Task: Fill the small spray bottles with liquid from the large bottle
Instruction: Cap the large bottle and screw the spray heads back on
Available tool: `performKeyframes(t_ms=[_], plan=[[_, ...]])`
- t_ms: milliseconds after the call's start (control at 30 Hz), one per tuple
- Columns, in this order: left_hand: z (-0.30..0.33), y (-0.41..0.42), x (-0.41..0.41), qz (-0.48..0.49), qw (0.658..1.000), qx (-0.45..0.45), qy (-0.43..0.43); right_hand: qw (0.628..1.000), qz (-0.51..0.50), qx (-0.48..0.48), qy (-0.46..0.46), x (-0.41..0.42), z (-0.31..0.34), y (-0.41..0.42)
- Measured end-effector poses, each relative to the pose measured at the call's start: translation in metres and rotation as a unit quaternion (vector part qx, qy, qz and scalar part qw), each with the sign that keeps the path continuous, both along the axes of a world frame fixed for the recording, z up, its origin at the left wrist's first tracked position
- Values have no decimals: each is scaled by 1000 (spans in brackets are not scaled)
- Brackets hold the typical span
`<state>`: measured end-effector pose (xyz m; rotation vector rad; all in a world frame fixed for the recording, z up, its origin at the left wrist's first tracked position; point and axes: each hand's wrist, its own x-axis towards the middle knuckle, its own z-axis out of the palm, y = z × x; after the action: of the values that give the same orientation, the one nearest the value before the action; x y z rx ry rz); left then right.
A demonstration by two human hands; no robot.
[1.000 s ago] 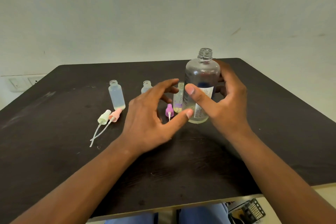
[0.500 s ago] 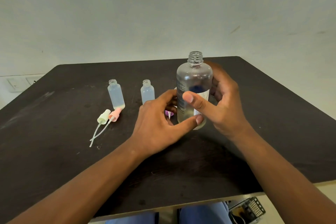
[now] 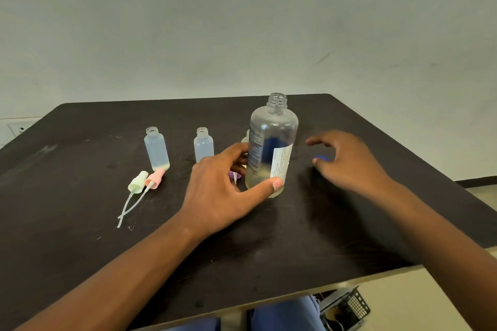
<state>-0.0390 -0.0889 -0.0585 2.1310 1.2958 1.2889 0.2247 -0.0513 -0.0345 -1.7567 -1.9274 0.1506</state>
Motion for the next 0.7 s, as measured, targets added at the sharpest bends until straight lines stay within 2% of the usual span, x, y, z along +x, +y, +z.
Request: performKeyframes(t_ms=[133, 300, 367, 467, 600, 700], plan=[[2, -2, 0, -4, 1000, 0, 3, 992, 14, -55, -110, -6, 1, -5], [3, -5, -2, -6, 1000, 2, 10, 989, 6, -65, -130, -9, 4, -6], [3, -6, -3, -8, 1000, 3, 16, 997, 4, -19, -71, -9, 10, -7], [4, -7, -3, -10, 1000, 4, 20, 993, 14, 78, 92, -16, 35, -15], [3, -7, -3, -12, 1000, 4, 23, 941, 80, 138, 300, -29, 72, -30], [4, -7, -4, -8, 1000, 4, 22, 900, 138, 139, 390, -39, 87, -39]])
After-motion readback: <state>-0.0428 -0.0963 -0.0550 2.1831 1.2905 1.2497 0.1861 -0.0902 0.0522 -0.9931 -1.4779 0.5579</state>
